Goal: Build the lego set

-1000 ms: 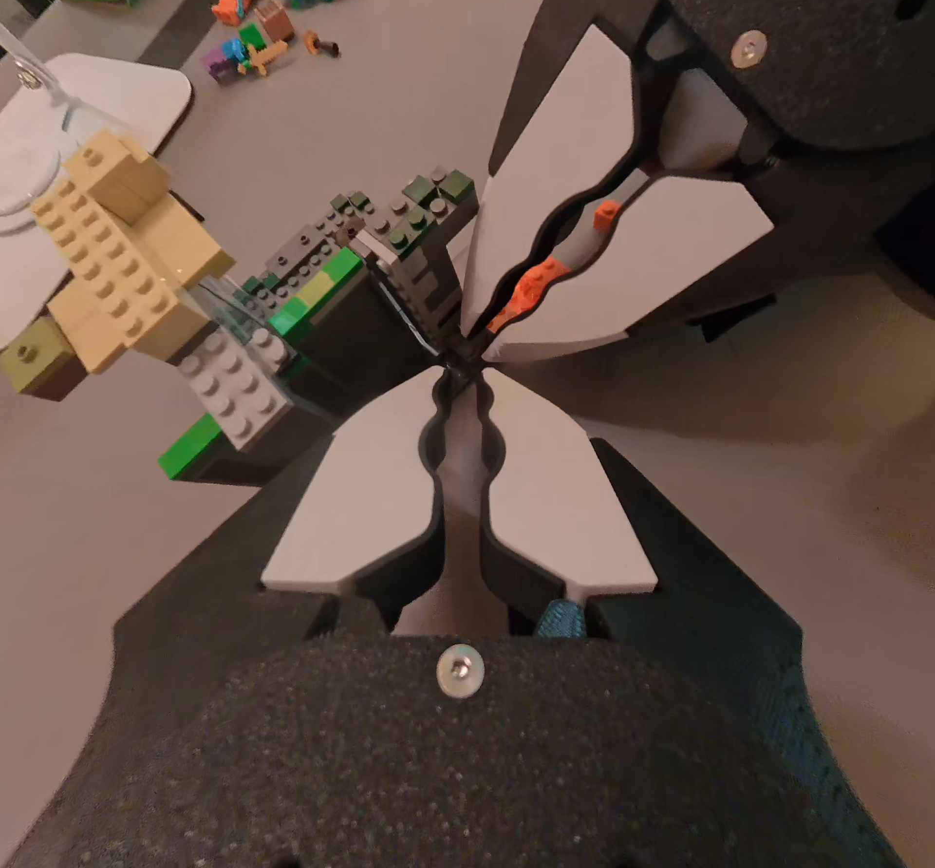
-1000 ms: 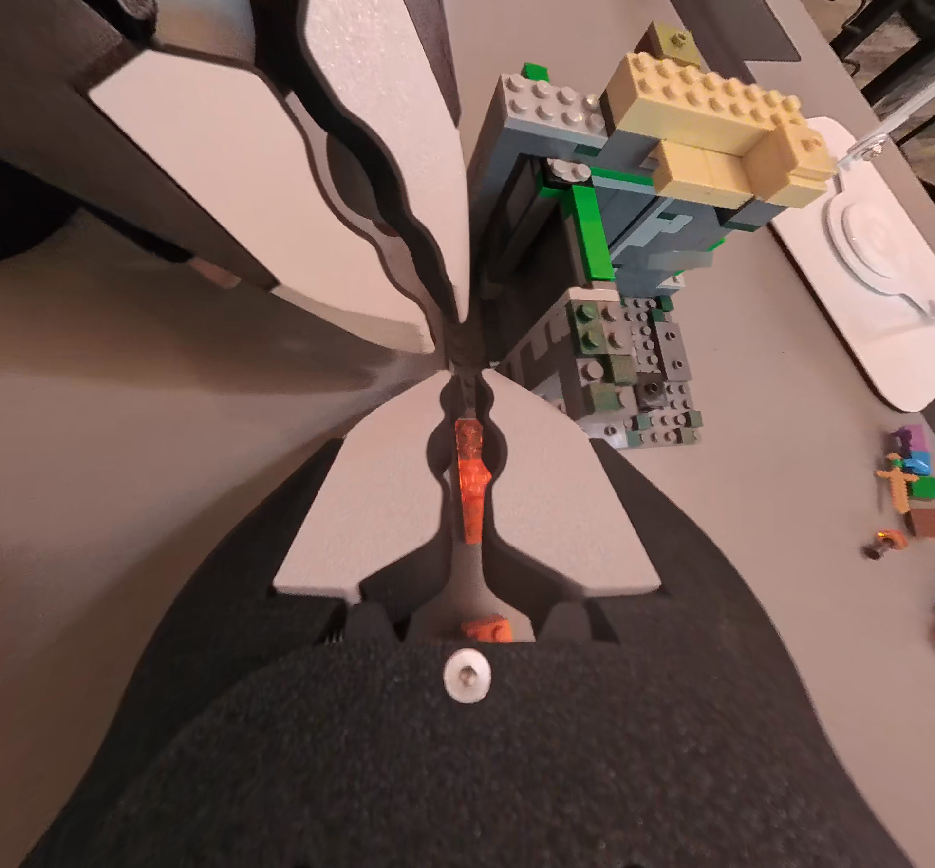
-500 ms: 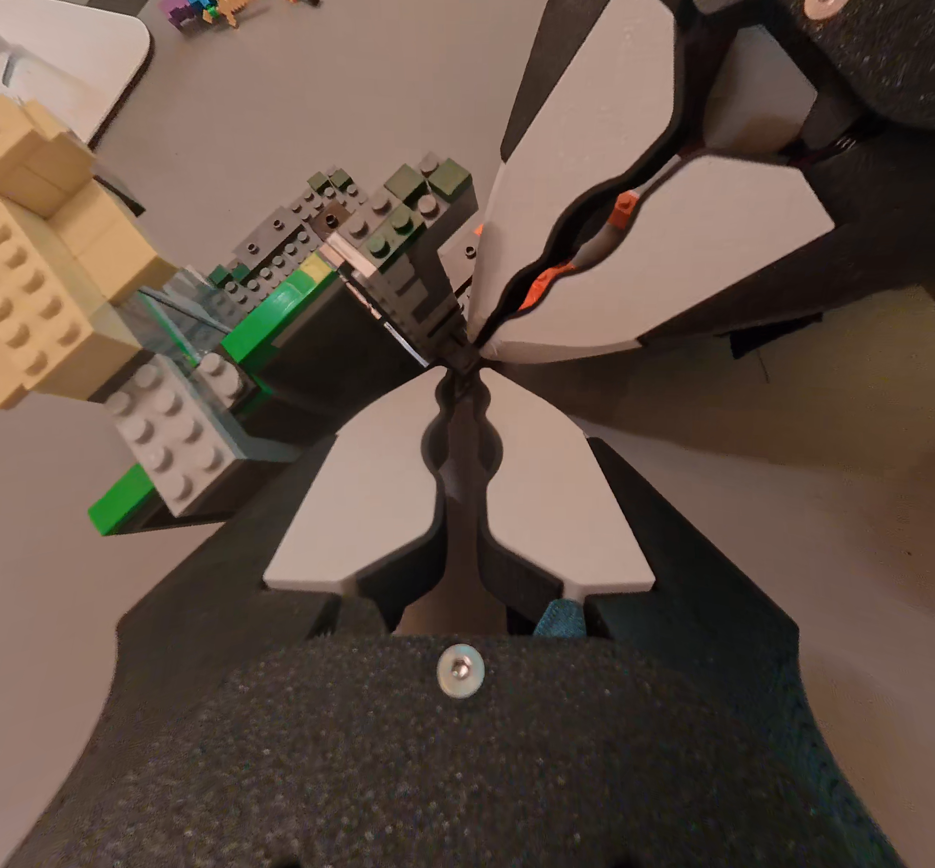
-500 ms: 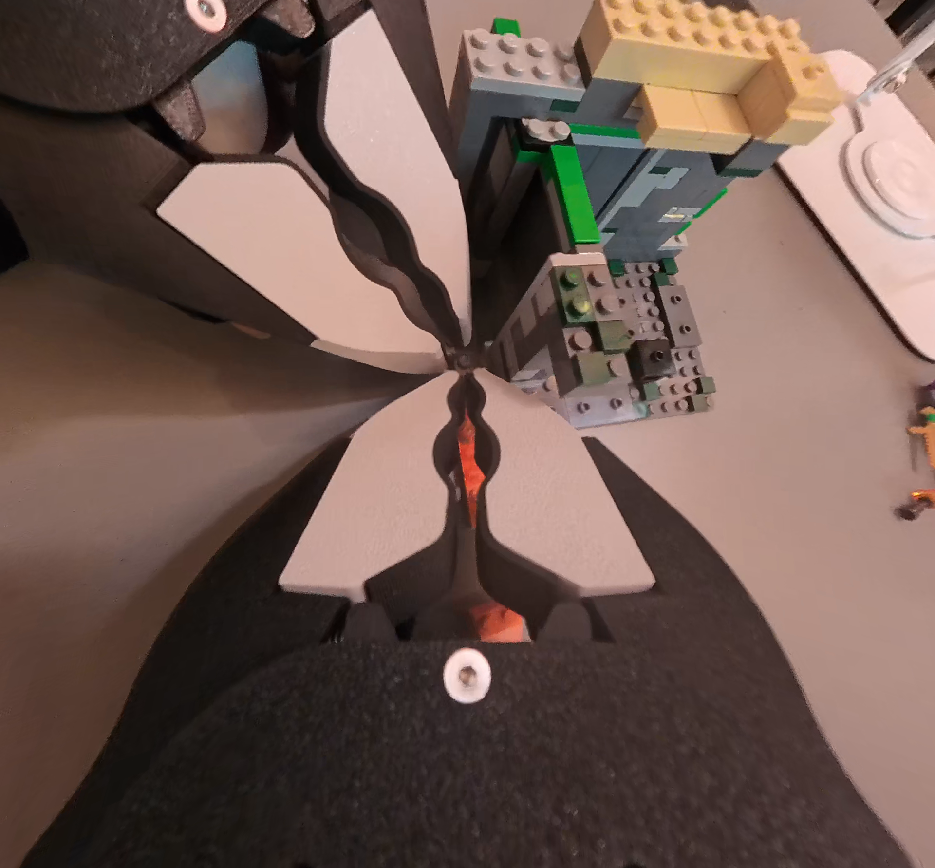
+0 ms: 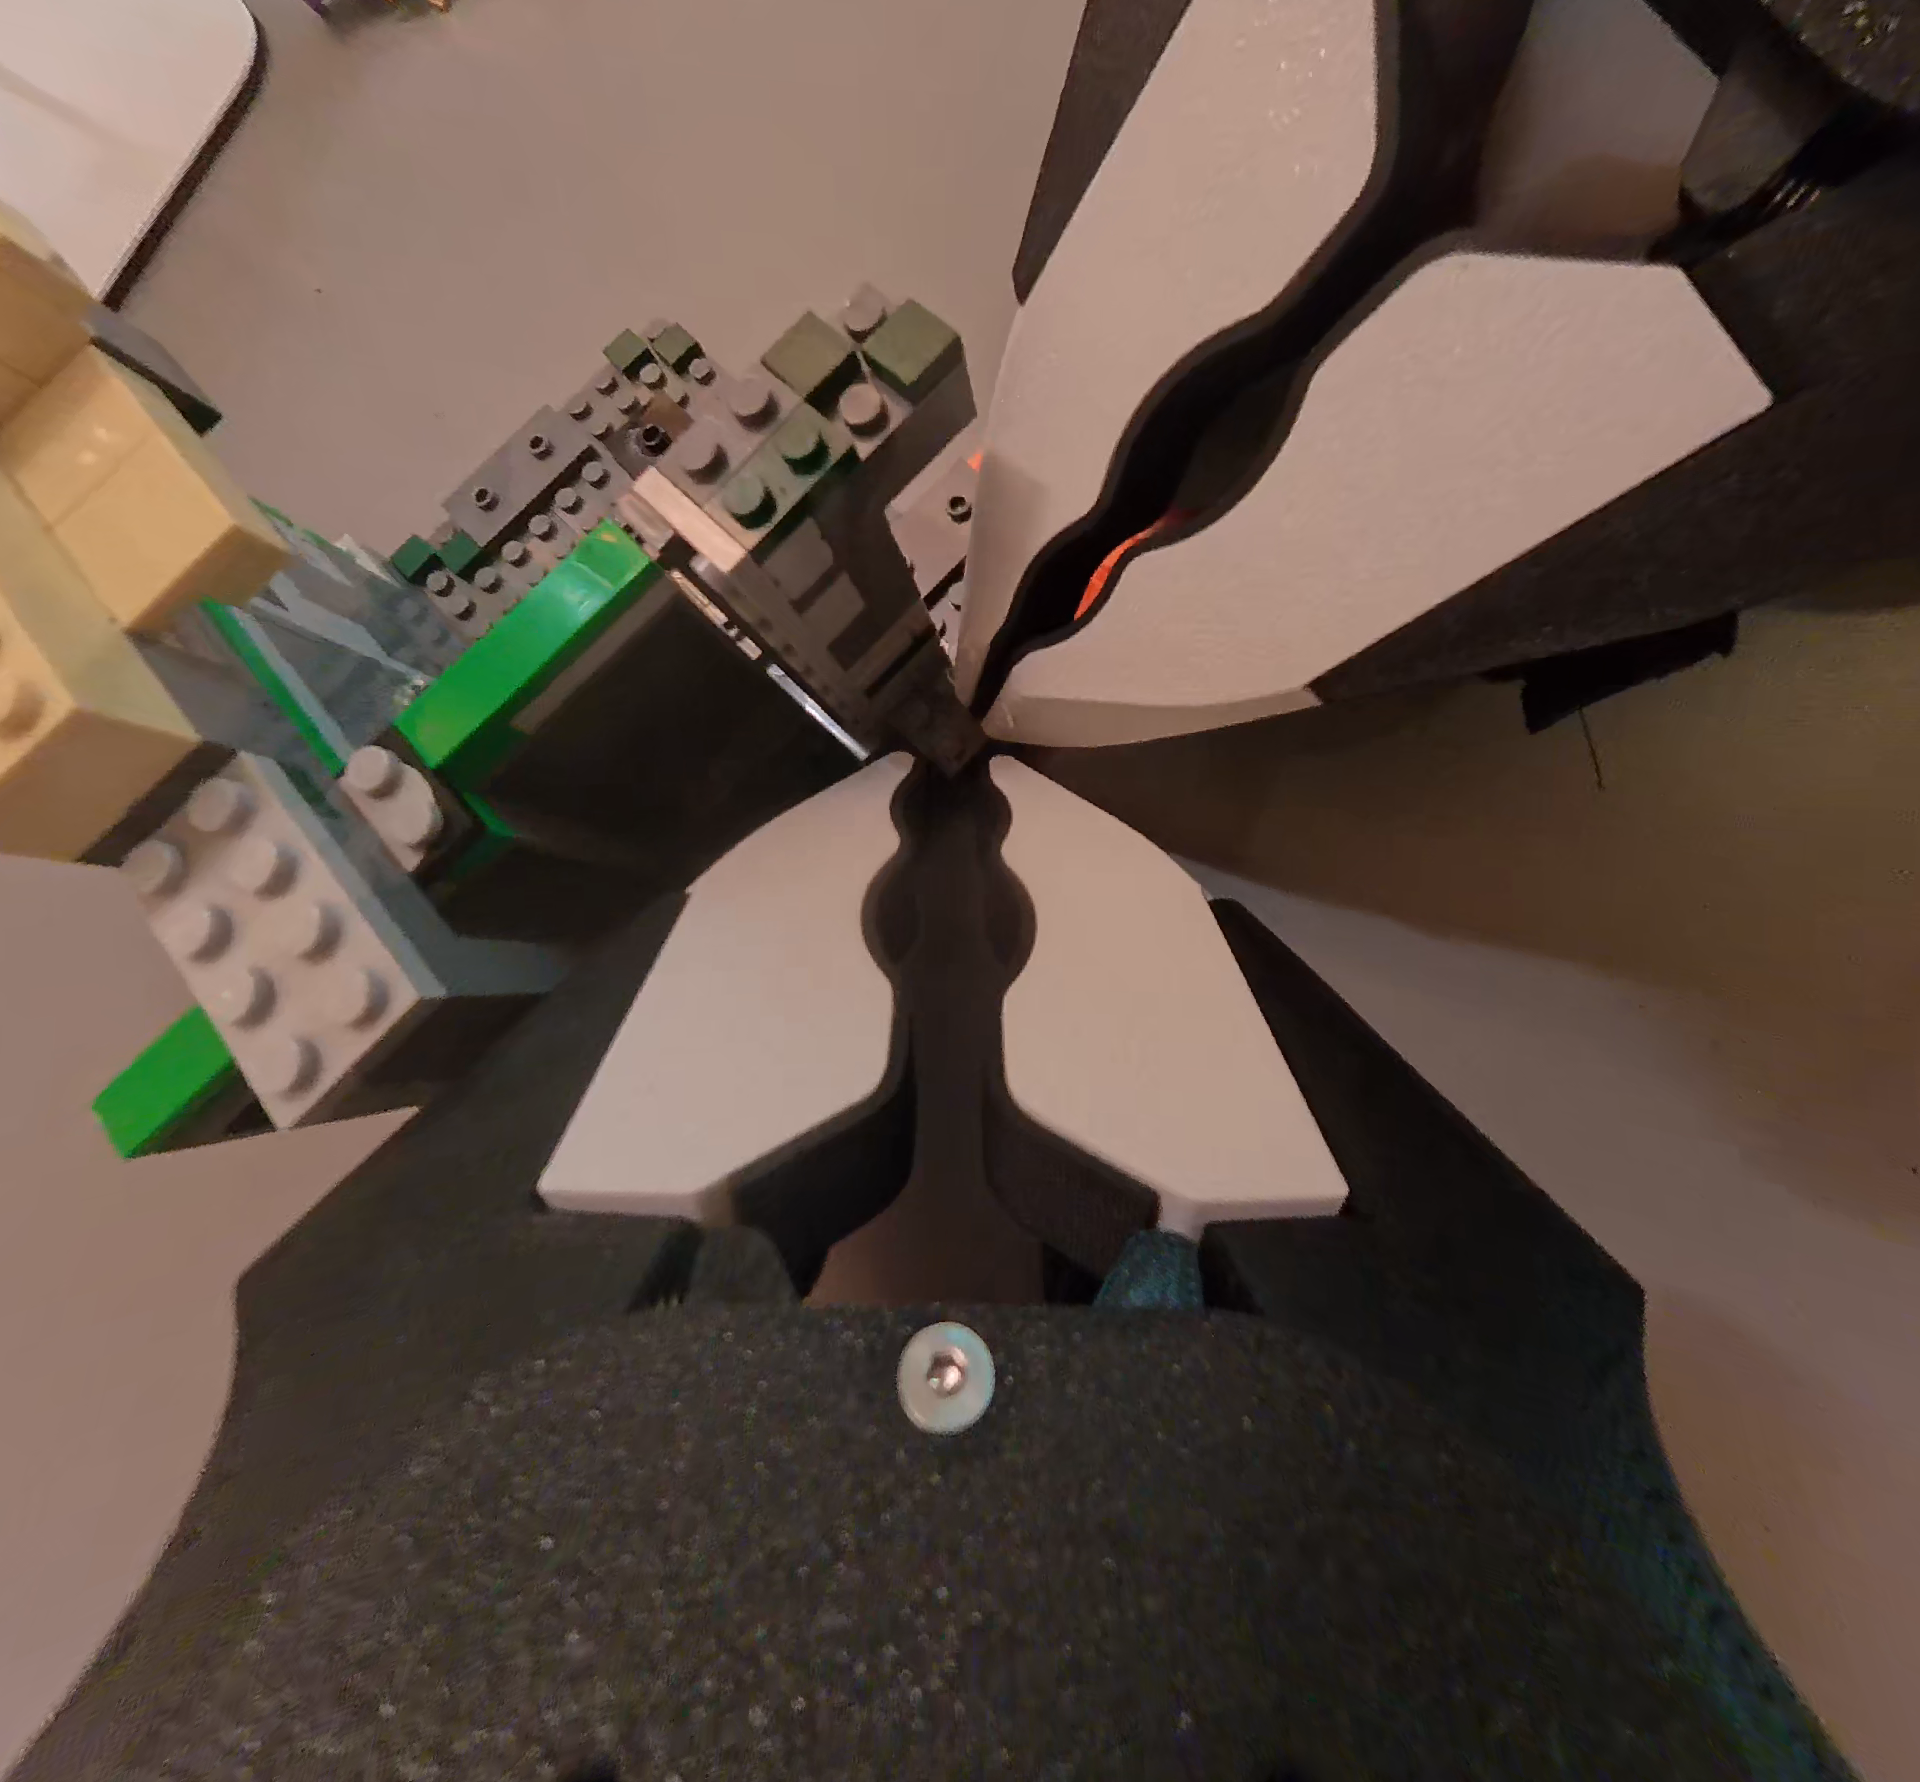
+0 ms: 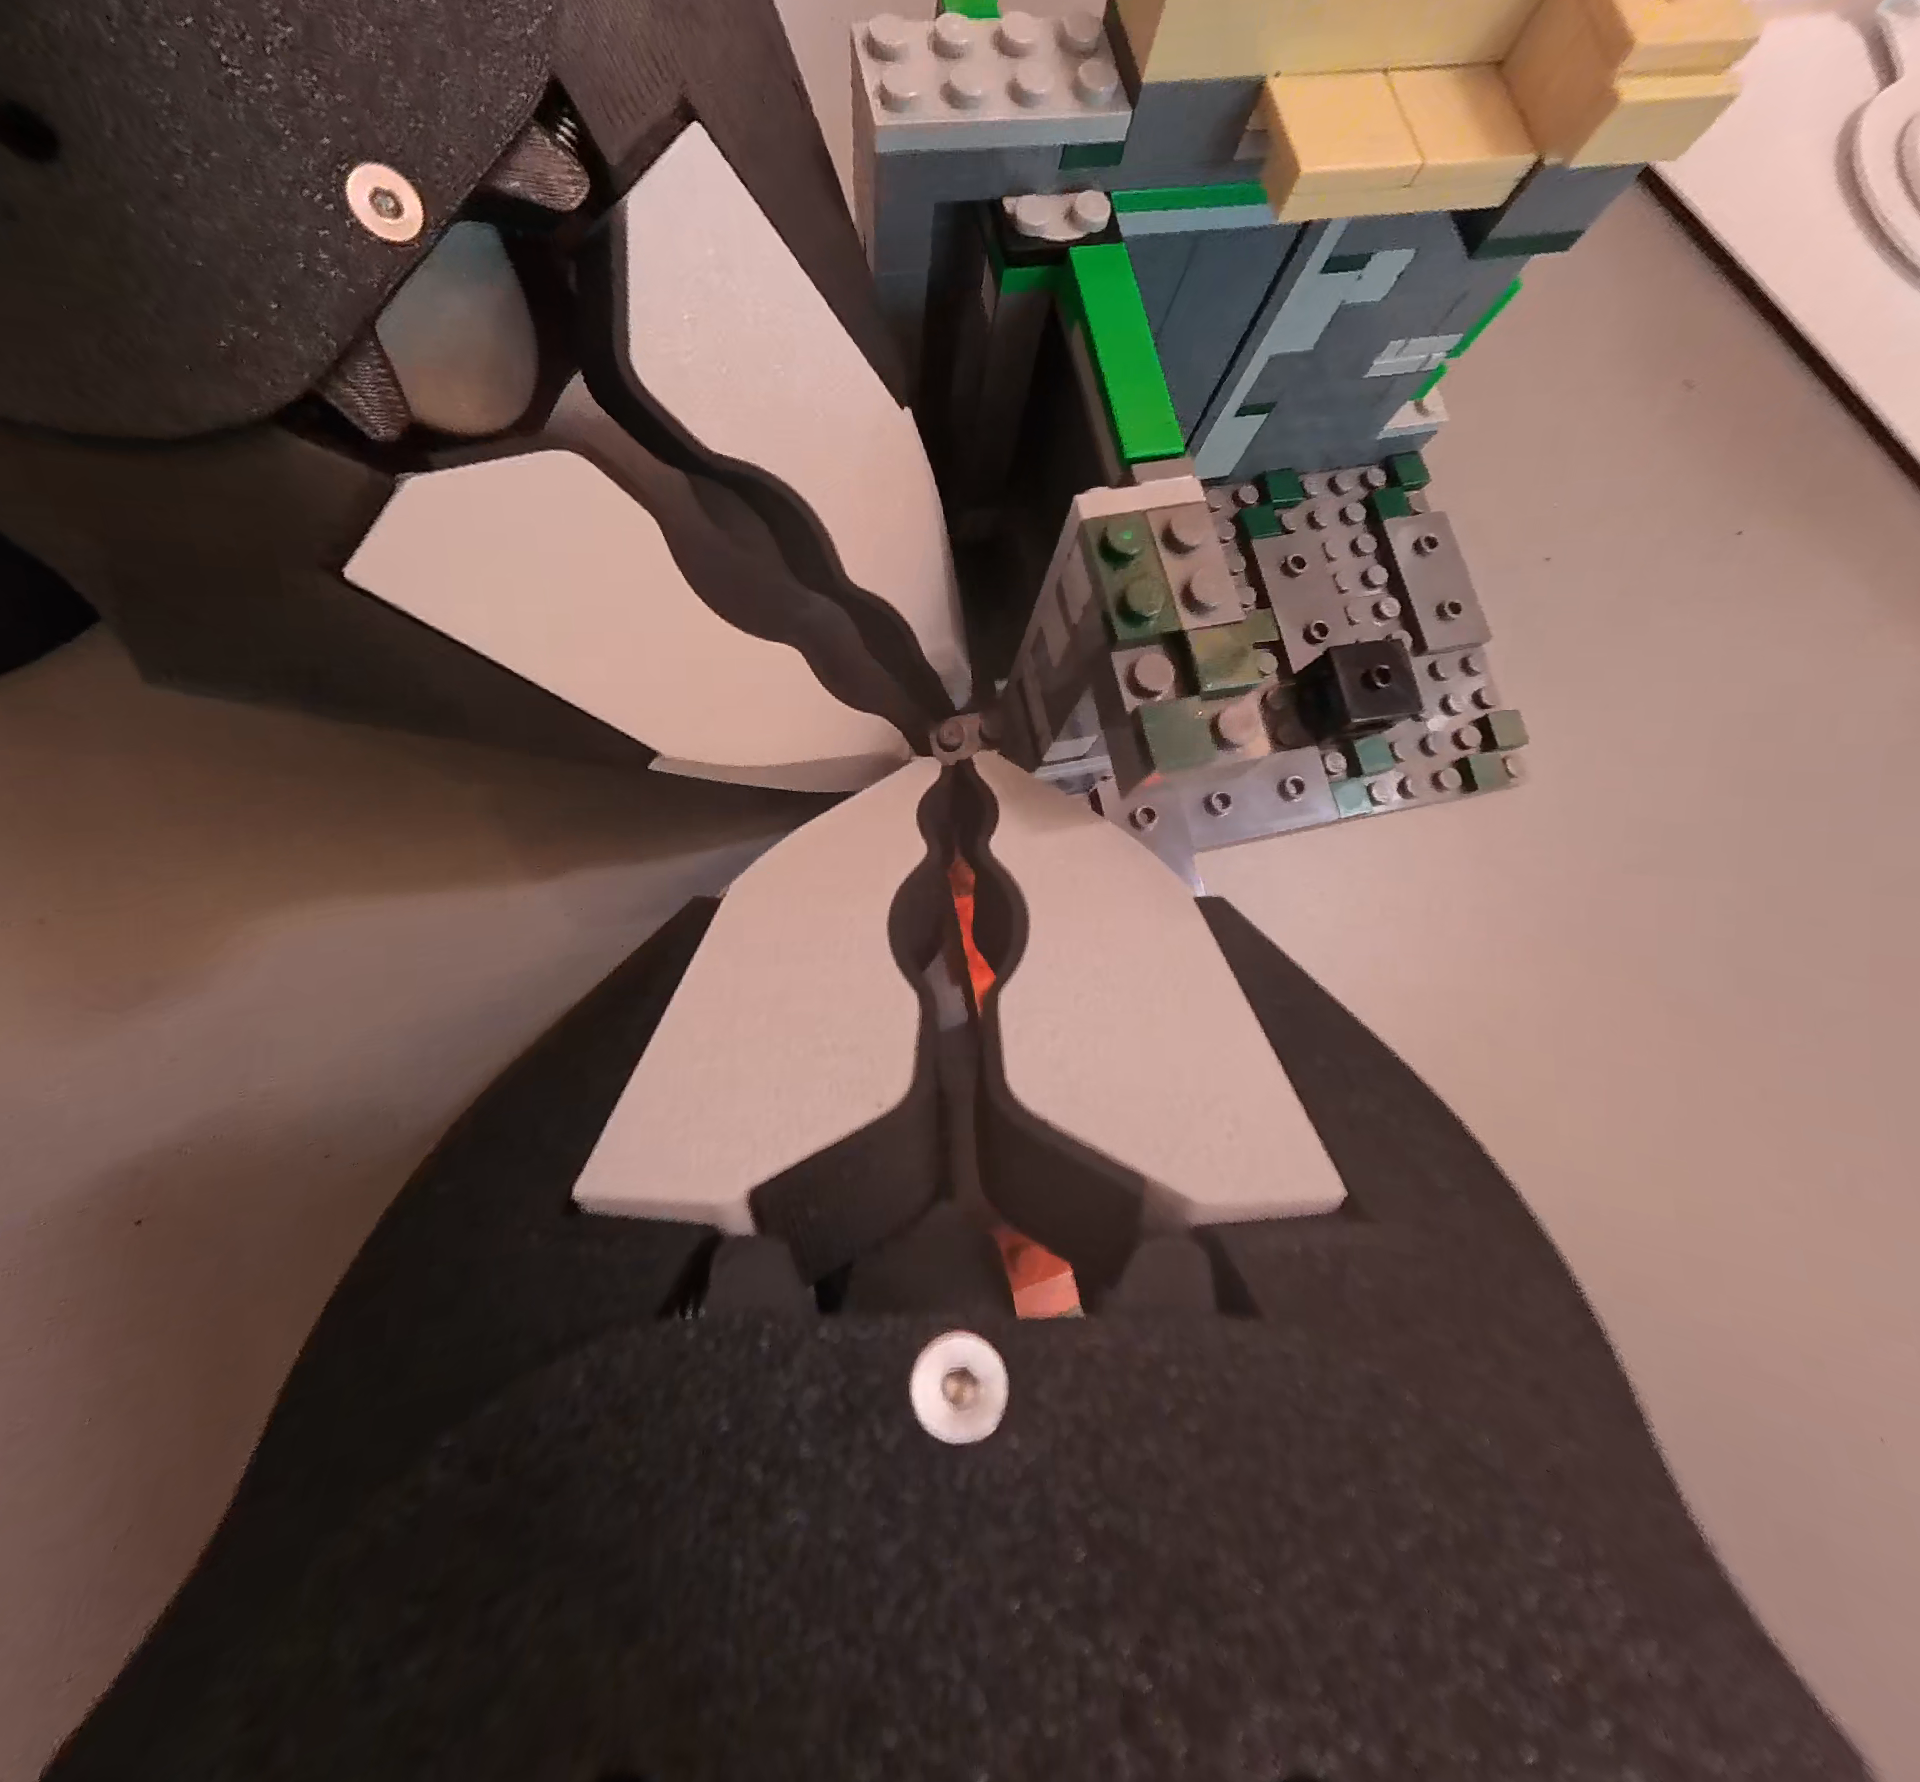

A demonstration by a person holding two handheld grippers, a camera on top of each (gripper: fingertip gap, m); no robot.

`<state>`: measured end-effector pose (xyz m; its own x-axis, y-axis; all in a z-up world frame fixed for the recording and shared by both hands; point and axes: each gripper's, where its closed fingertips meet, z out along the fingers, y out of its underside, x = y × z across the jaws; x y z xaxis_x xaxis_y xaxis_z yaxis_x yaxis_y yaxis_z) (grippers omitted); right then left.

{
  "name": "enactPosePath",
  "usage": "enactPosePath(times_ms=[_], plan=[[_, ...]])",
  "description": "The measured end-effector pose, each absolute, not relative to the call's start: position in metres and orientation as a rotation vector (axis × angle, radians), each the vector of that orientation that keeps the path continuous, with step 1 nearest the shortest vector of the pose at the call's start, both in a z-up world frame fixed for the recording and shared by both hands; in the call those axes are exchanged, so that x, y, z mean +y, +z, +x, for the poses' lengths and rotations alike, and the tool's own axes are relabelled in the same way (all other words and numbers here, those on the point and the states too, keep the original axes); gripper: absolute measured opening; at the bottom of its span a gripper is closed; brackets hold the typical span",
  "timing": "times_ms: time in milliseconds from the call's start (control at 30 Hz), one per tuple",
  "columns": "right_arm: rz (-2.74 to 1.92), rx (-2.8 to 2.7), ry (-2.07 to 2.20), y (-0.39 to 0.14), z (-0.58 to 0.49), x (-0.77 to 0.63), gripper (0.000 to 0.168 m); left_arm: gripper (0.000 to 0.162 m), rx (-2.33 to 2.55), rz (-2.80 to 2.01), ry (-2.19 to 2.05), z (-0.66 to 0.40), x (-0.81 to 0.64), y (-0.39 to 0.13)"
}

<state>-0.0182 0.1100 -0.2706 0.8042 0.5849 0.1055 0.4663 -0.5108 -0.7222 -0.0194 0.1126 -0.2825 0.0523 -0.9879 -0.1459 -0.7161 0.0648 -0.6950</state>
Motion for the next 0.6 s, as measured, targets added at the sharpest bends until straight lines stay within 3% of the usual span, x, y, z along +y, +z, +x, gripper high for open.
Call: enactPosePath(times_ms=[600], plan=[[-2.160,-0.785,0.134,-0.2682,-0.0166,0.1068,0.000,0.010,1.697,-1.718,-0.573,-0.0207,0.1123,-0.2813]])
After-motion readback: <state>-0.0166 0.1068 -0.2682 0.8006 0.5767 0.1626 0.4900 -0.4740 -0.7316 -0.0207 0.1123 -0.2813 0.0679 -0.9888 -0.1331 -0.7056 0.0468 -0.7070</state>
